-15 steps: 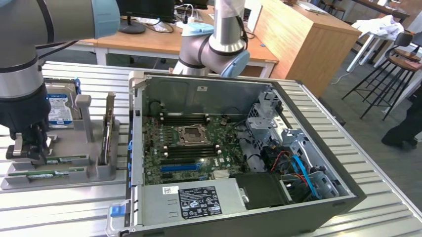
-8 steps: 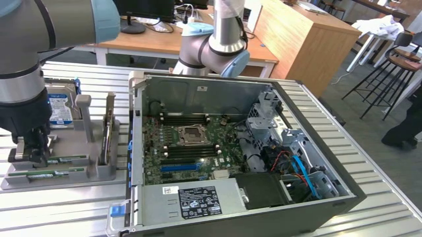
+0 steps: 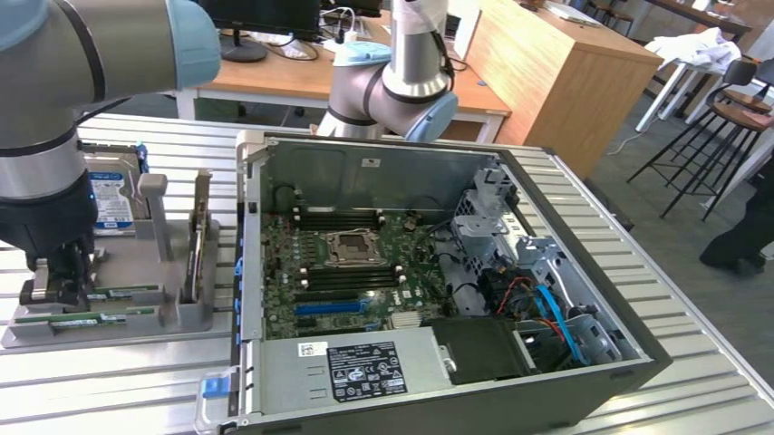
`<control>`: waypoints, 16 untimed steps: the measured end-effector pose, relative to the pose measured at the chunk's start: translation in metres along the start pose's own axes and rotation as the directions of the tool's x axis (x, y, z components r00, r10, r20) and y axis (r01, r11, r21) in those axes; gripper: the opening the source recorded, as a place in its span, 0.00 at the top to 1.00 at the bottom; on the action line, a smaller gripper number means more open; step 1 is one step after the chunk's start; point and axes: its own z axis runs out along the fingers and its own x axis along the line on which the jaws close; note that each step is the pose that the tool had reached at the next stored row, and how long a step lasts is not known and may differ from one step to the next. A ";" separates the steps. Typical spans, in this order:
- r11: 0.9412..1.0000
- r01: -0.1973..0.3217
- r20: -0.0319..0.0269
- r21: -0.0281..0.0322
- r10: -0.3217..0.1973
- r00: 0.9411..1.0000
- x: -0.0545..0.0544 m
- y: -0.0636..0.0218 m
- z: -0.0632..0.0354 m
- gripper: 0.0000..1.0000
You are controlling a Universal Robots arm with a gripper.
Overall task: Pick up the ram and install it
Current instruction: 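Pick up the ram and move it above insertion slot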
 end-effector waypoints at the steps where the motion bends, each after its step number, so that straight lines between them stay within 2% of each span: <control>1: 1.000 0.000 0.000 0.000 0.000 1.000 0.000 0.0000 0.0008 0.70; 16: 1.000 0.000 0.000 0.000 0.000 1.000 0.000 -0.0005 0.0133 0.70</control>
